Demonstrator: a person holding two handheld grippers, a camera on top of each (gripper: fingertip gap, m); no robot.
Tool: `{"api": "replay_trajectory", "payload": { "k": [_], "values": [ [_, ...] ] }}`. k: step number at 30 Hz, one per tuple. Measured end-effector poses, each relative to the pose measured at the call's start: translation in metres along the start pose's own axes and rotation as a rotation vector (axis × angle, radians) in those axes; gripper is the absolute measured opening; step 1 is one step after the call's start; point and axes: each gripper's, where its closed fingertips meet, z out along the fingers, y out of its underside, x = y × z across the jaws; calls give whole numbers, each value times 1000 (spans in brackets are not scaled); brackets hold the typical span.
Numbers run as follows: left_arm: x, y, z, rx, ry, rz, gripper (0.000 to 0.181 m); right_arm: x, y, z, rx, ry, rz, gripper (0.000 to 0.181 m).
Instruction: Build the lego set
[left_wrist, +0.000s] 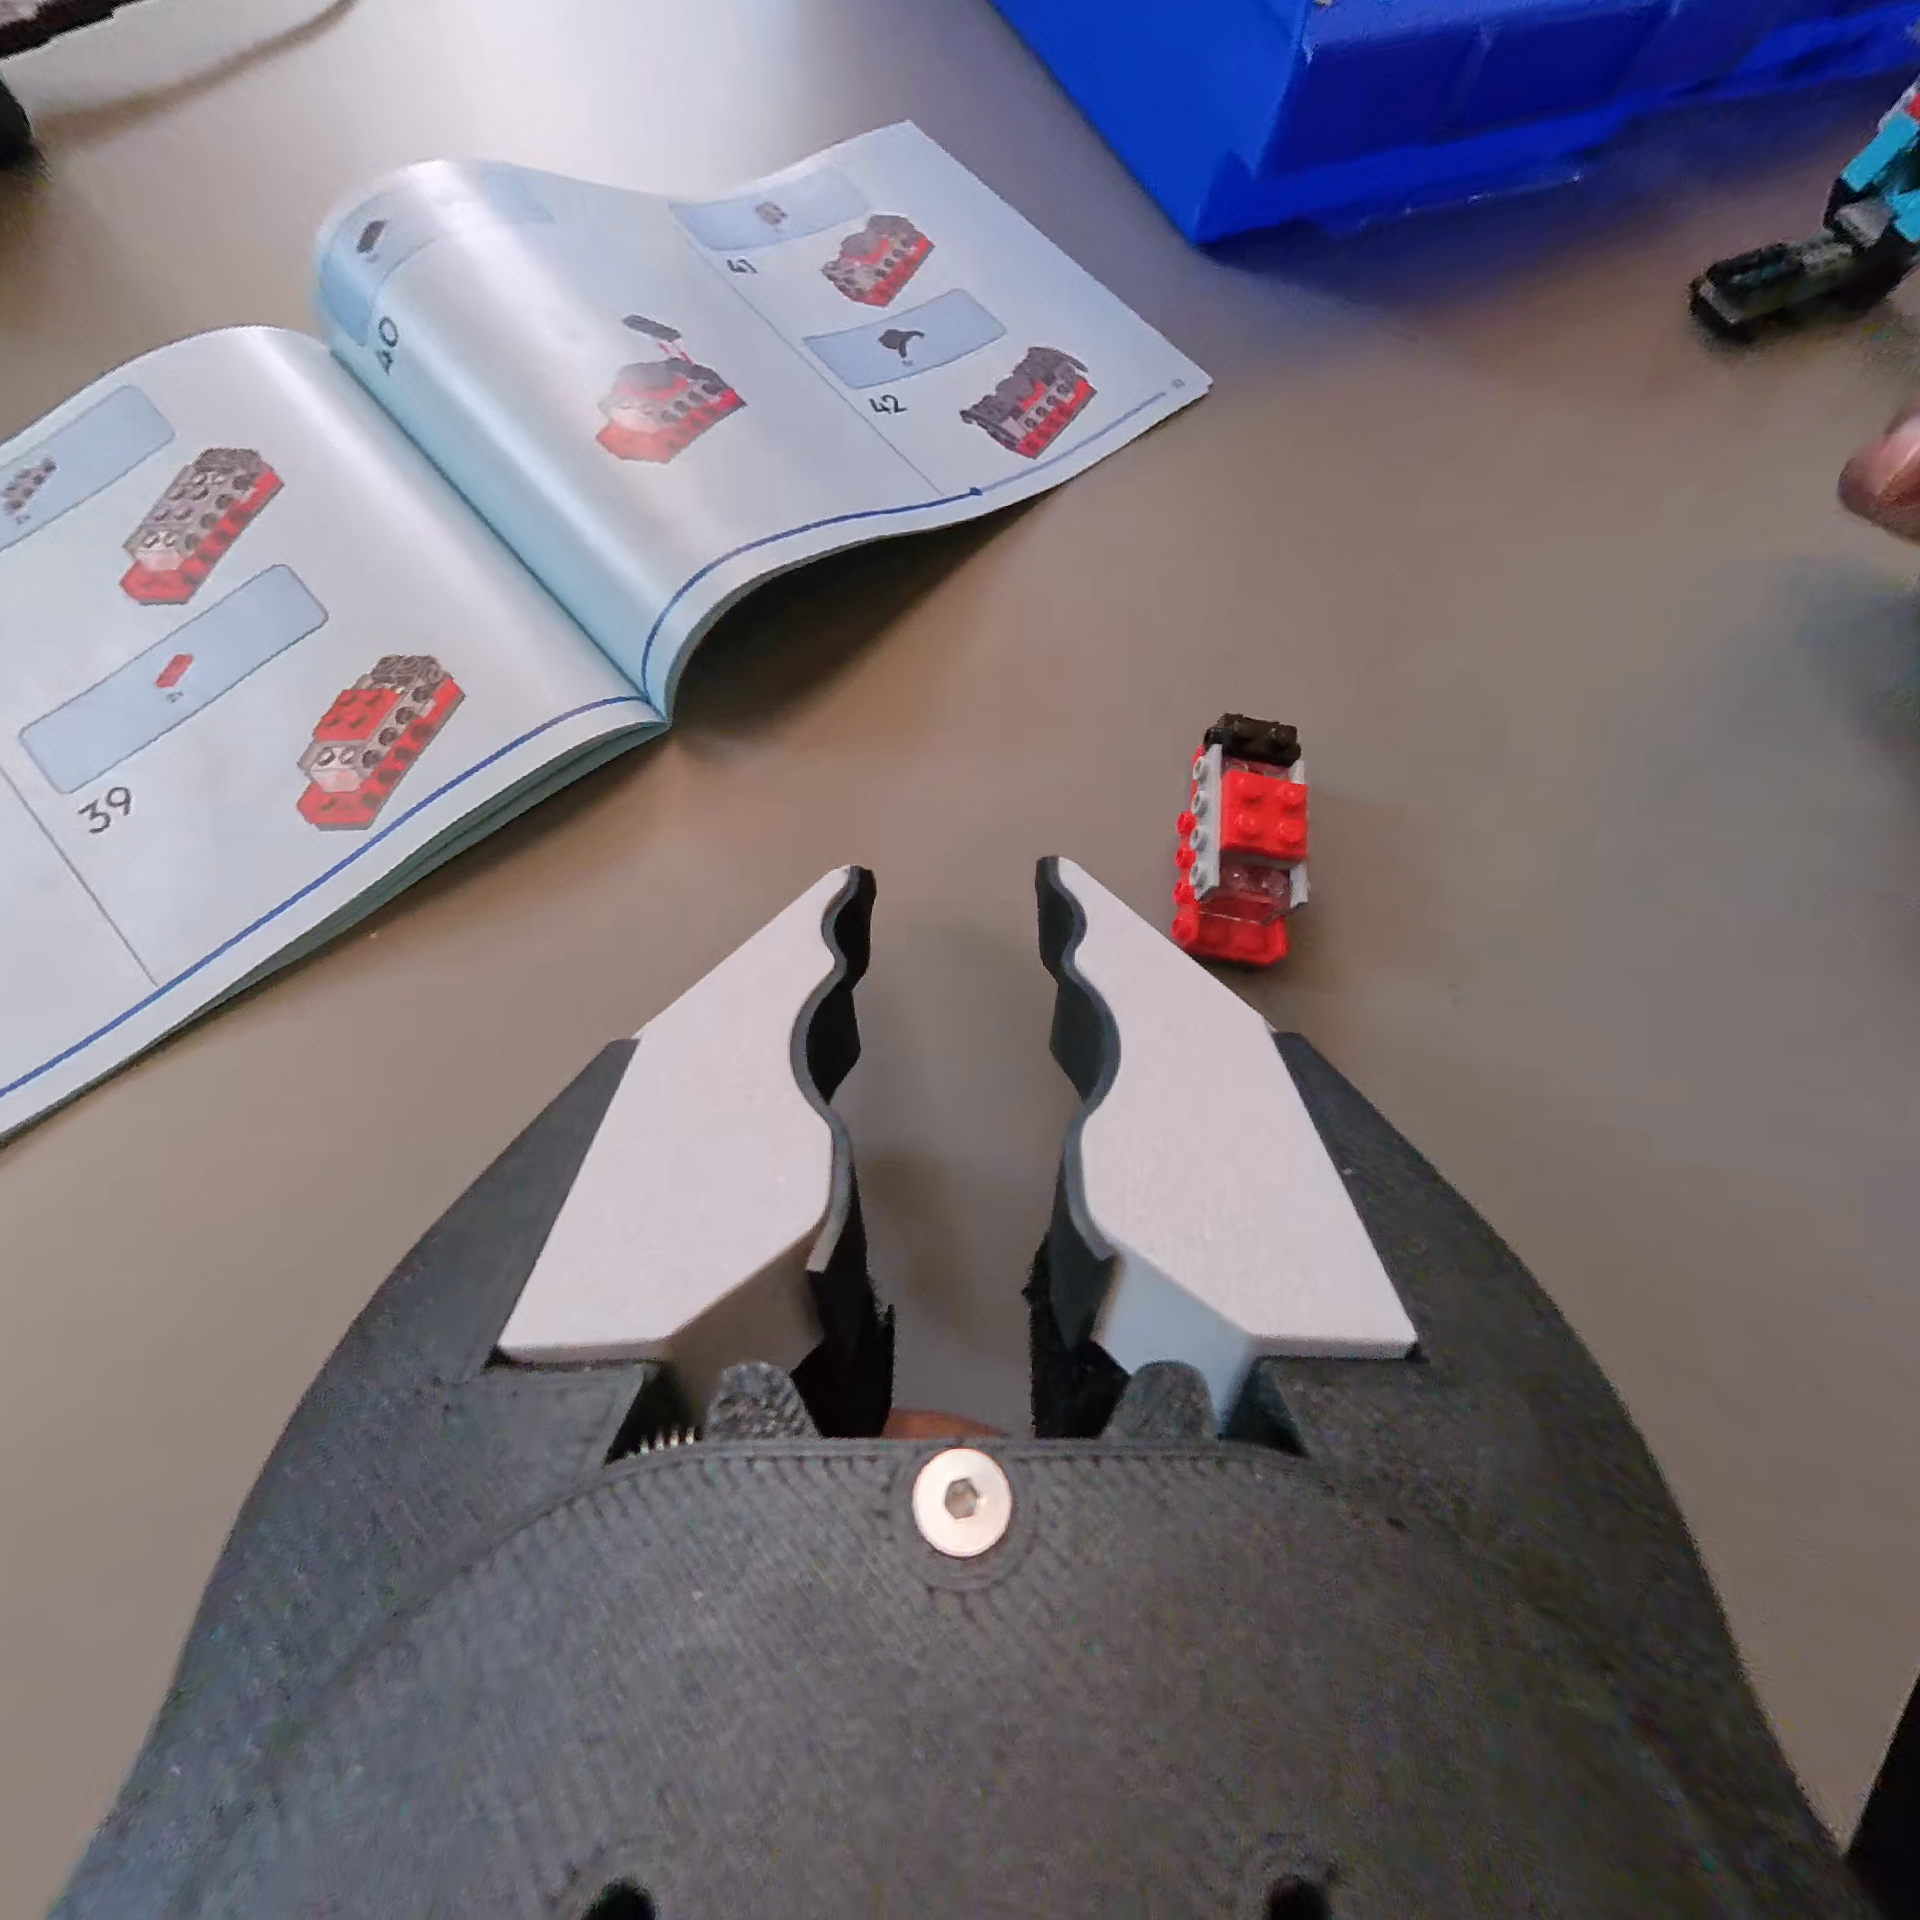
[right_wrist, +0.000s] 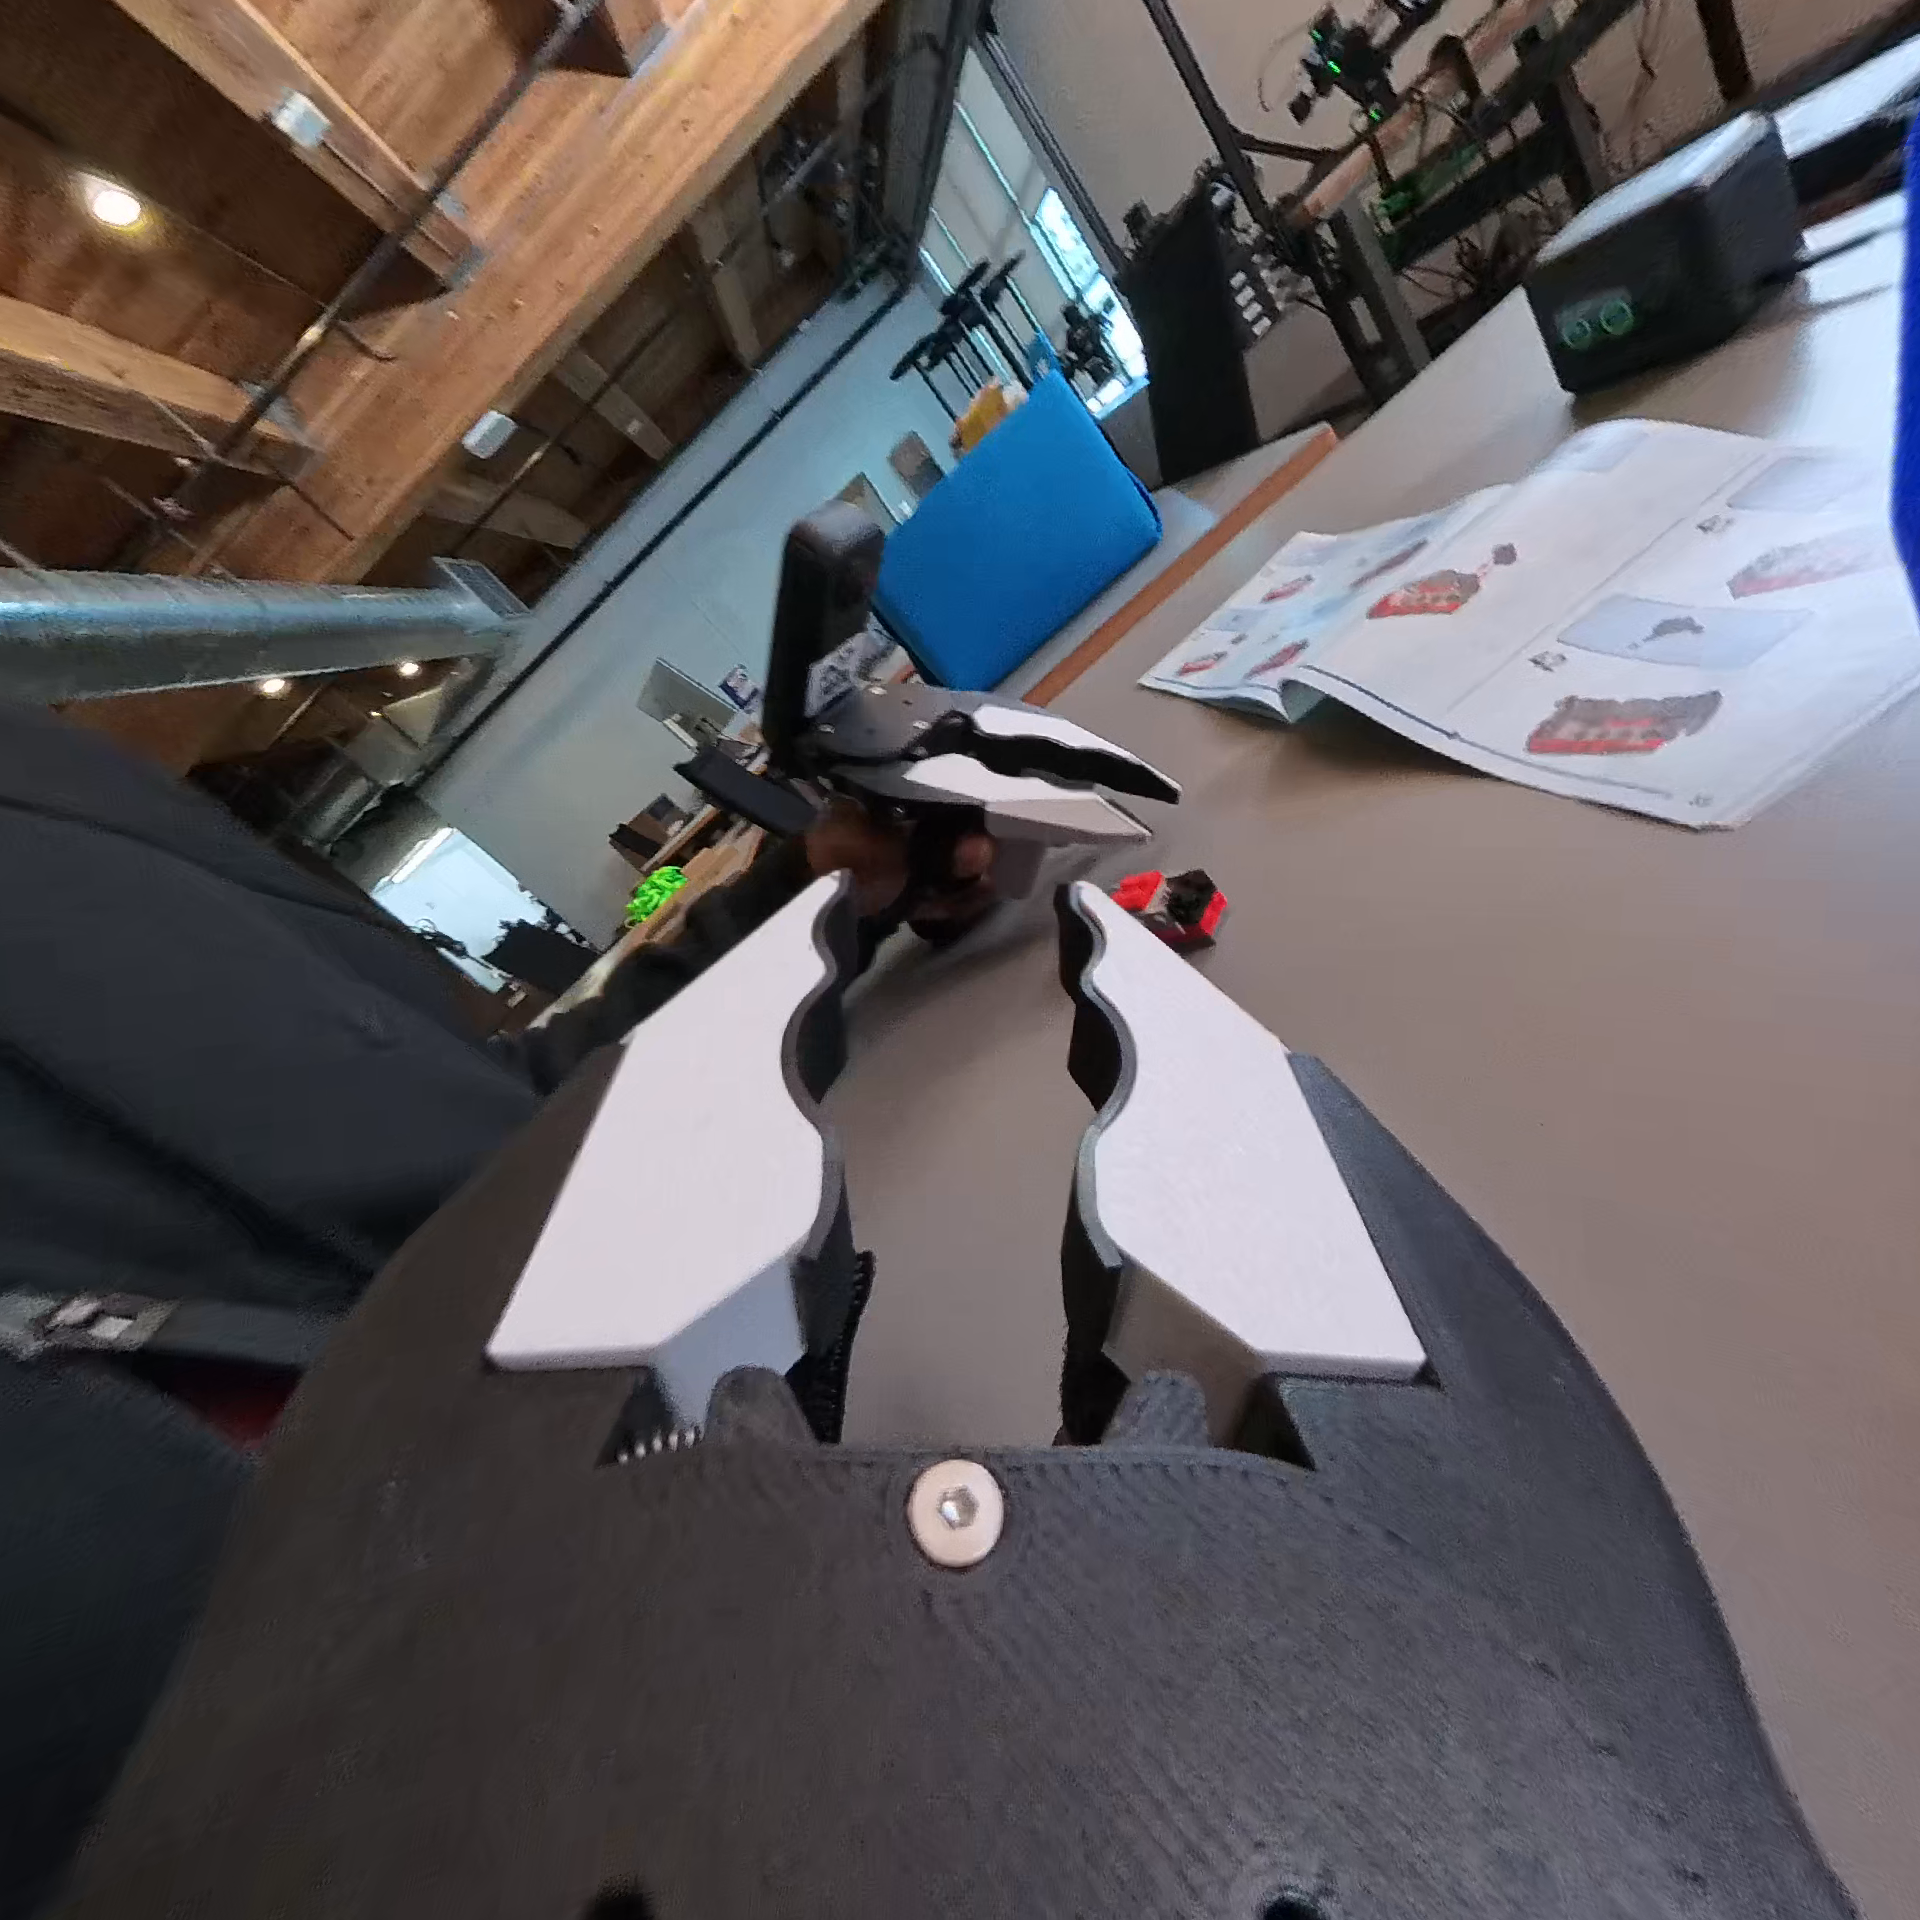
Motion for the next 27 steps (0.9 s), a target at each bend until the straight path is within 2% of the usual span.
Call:
{"api": "replay_trajectory", "payload": {
  "k": [3,7,12,15,17,21,23,27],
  "values": [
    [3,-1,0,3,9,23,33,-12,-21,-15,74,-60,-57,40],
    [10,-4,-3,34,44,47,33,-9,-62,-40,28,13,-193,40],
    [16,-12,-12,106,113,36,33,46,-140,-72,-199,386,-507,31],
    [15,-20,-22,179,152,-7,33,94,-176,-74,-408,554,-664,27],
    [12,-26,-30,242,178,-53,33,141,-180,-68,-621,647,-735,27],
    [4,-35,-44,342,225,-142,32,223,-151,-59,-1023,693,-747,26],
    [3,-34,-47,352,237,-166,32,251,-137,-60,-1125,711,-680,25],
    [6,-32,-48,350,238,-153,33,276,-122,-63,-1197,736,-549,23]
  ]
}}
